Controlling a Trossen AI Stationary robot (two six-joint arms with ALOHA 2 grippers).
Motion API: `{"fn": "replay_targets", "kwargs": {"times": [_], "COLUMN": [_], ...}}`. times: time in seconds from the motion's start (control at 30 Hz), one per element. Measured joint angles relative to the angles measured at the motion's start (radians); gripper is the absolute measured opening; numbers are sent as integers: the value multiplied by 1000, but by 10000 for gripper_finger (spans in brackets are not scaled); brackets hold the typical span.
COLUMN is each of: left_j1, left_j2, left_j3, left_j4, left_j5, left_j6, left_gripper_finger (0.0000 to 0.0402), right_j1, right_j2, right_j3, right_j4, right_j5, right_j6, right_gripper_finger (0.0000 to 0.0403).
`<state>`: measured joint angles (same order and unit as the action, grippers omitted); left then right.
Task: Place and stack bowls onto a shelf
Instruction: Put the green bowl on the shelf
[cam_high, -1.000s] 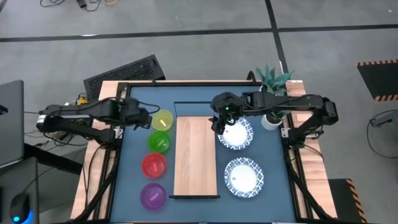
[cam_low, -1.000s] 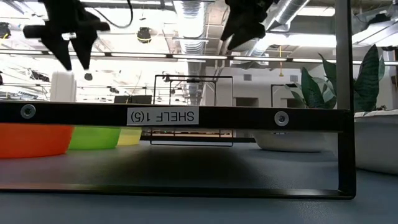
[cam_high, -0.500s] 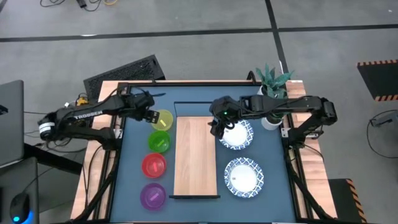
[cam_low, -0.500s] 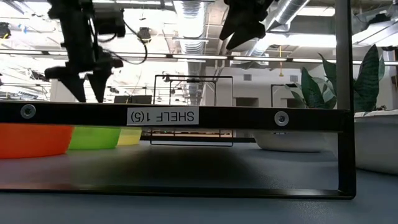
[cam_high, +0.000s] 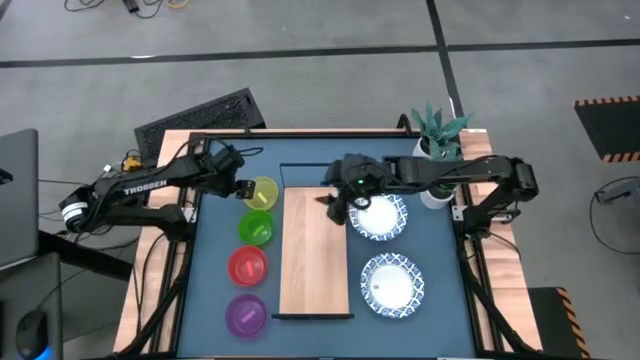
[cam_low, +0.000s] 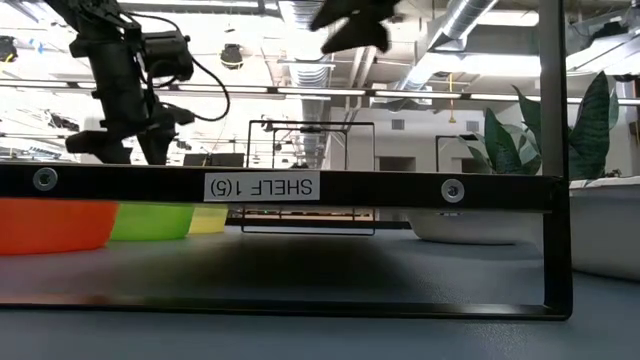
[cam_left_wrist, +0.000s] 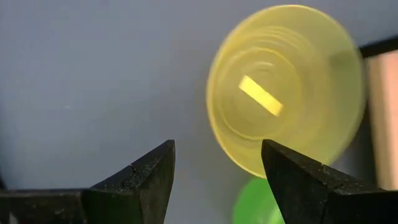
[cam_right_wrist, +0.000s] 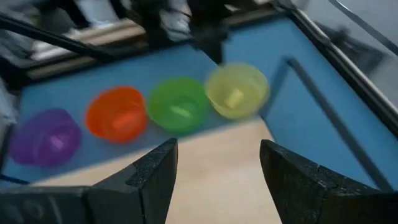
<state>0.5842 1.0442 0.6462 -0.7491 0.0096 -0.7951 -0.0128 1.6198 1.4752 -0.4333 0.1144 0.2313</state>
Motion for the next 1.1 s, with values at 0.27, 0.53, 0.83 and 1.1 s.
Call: {"fn": "replay_targets", "kwargs": {"times": [0.27, 0.53, 0.83, 1.1], "left_j1": [0, 0, 0, 0], "left_j2": [-134, -254, -300, -299], "left_j3": [1, 1, 1, 1], "left_j4": [-11, -43, -54, -55], "left_j5": [39, 31, 26, 23], "left_j6": [-42, -72, -106, -107], "left_gripper_finger": [224, 224, 224, 224], "right_j1": [8, 24, 48, 69], "right_j2": [260, 502, 678, 802], "right_j3": [179, 380, 470, 530], "right_j4": [86, 94, 74, 46], "right_j5": [-64, -134, -201, -155], "right_j6": [-202, -456, -621, -711], "right_gripper_finger": [255, 255, 255, 255]}}
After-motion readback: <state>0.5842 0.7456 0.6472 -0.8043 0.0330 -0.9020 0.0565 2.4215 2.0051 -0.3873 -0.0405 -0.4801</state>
